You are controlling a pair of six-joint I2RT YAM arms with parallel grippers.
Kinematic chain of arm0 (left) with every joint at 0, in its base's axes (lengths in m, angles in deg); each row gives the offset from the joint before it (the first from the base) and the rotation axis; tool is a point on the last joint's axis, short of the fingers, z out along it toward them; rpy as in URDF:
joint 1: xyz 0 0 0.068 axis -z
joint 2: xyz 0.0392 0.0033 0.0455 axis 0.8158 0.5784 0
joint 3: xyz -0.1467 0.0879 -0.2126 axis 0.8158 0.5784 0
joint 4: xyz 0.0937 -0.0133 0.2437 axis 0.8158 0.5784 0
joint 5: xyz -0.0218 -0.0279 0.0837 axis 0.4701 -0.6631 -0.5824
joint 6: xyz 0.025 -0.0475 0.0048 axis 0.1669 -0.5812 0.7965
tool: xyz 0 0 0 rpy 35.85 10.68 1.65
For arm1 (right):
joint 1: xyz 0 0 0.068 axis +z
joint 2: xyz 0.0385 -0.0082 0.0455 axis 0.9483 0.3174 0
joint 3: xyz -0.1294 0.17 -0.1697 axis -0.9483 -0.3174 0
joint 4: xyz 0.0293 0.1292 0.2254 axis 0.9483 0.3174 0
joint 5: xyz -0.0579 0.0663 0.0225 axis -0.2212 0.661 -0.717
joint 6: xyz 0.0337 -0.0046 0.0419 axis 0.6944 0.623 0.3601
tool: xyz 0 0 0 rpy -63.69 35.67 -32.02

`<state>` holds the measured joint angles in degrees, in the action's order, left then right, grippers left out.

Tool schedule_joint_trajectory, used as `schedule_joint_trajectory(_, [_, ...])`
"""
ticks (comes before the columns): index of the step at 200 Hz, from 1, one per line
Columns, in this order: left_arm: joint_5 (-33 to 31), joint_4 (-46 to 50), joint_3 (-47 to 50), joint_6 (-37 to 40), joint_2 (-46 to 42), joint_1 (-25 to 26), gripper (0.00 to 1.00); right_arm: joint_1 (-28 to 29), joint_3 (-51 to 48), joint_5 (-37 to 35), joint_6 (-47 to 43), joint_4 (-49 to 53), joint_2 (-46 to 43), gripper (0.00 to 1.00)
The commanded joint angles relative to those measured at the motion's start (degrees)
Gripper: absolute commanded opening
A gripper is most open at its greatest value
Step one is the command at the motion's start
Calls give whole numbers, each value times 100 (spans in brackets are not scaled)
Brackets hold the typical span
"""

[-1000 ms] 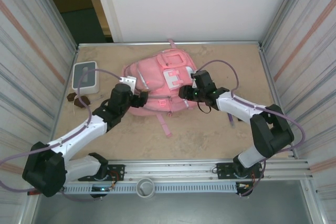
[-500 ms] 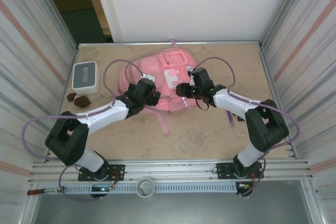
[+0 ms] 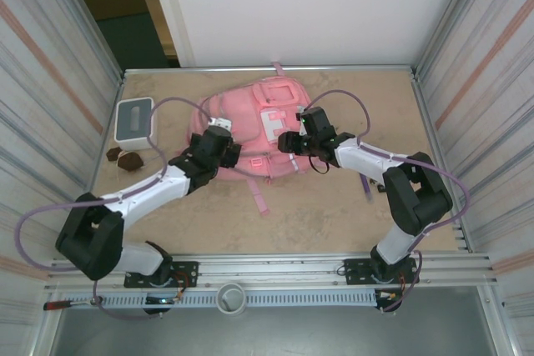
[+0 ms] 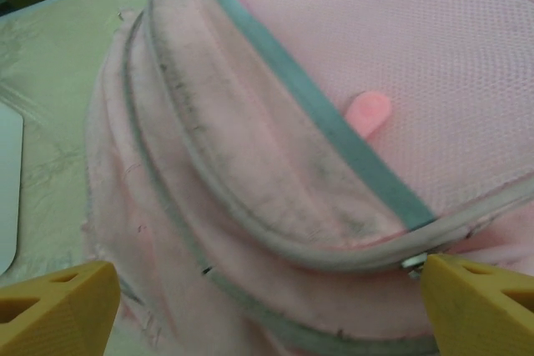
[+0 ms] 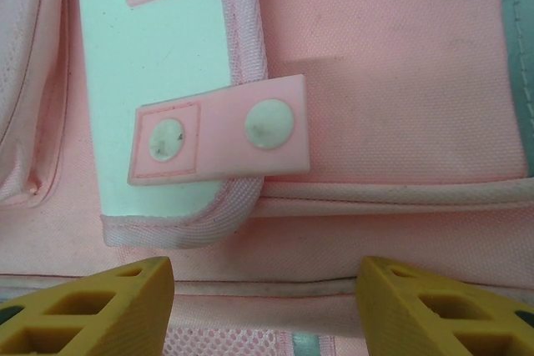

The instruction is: Pack books, pencil case, and school supplies into a backpack

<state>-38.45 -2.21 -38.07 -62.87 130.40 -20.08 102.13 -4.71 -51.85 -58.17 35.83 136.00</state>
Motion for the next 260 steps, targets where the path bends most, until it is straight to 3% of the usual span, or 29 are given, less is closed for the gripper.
schedule_joint_trajectory(1, [584, 41, 313, -308, -519, -209, 92, -66, -49, -223, -173, 209, 252, 59])
schedule_joint_trajectory(26, [971, 53, 573, -542, -928, -382, 89, -72, -42, -196, -162, 183, 306, 59])
schedule_joint_trajectory(54, [1237, 72, 532, -711, -1052, -202, 89, -75, -35, -187, -160, 158, 353, 59])
schedule_joint_trajectory(80, [360, 158, 120, -551, -545, 348, 98, -92, -27, -130, -147, 105, 397, 59])
schedule_joint_trajectory(102, [-191, 349, -439, -293, 165, 593, 99, -104, -10, -85, -156, 112, 428, 60])
schedule_joint_trajectory(144, [-796, 318, -992, 18, 1106, 646, 99, -143, -93, -47, -148, 77, 389, 60])
schedule_joint_trajectory(175, [-1120, 370, -925, 63, 1063, 631, 99, -169, -141, -52, -149, 73, 390, 60])
schedule_joint_trajectory(260, [56, 466, 238, -451, -547, 93, 96, -188, -124, 7, -130, 33, 504, 60])
